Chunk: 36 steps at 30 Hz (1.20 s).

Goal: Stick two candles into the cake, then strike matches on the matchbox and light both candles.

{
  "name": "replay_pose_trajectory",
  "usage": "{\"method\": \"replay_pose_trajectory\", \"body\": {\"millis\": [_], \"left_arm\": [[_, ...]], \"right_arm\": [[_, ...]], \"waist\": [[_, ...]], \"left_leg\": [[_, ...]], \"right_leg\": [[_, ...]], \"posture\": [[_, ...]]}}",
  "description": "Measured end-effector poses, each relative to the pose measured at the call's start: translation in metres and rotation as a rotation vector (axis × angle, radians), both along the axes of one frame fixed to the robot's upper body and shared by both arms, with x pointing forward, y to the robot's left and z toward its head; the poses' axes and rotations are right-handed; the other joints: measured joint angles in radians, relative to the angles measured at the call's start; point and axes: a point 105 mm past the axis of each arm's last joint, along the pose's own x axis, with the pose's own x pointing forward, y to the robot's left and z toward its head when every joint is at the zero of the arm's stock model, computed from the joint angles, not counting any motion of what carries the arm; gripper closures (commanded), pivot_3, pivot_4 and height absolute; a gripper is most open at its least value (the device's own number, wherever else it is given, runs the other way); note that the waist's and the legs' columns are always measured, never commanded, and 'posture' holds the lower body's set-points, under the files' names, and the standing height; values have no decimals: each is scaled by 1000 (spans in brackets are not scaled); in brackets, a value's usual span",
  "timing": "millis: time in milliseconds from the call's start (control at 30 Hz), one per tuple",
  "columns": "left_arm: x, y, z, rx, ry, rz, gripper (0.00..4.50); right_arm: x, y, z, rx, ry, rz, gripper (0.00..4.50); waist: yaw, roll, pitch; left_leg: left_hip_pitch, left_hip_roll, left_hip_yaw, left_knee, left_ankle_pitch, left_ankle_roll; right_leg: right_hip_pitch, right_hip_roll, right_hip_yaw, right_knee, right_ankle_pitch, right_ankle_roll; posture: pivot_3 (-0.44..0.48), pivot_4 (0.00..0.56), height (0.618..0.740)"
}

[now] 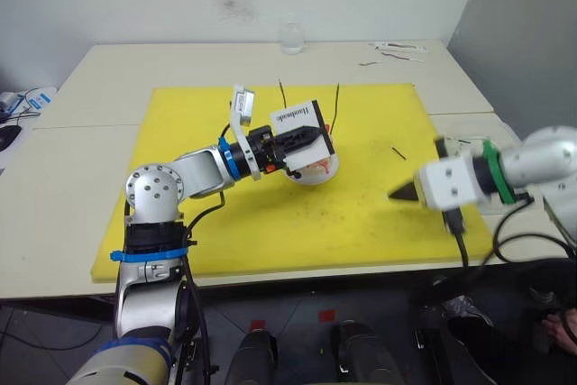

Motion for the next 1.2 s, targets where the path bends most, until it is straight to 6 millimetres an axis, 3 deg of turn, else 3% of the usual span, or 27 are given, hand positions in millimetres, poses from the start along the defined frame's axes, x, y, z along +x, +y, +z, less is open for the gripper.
{"method": "replay_pose_trajectory", "body": {"millis": [133,267,433,1200], "left_arm": [[-3,0,-7,15,13,2,4500],[-5,-11,-10,25,18,-13,4500],[-5,-17,-12,19,23,-18,4500],[-3,-22,-10,20,18,-22,4500]], "right_arm": [[16,11,6,112,-43,-32,4481],[19,26,17,161,-103,-16,4481],[23,43,17,174,-148,-7,4481],[24,47,9,96,-195,6,4481]], "waist": [[6,0,0],[17,0,0],[19,0,0],[18,0,0]], "left_leg": [[-3,-1,0,0,0,0],[-5,-2,0,0,0,0],[-5,-2,-1,0,0,-1],[-4,-2,-1,0,0,0]], "right_leg": [[-2,0,1,0,2,4],[-2,-2,1,-2,2,5],[-2,-2,1,-2,2,5],[-2,-2,1,-1,2,5]], "posture": [[0,150,740],[0,150,740],[0,150,740],[0,150,740]]}}
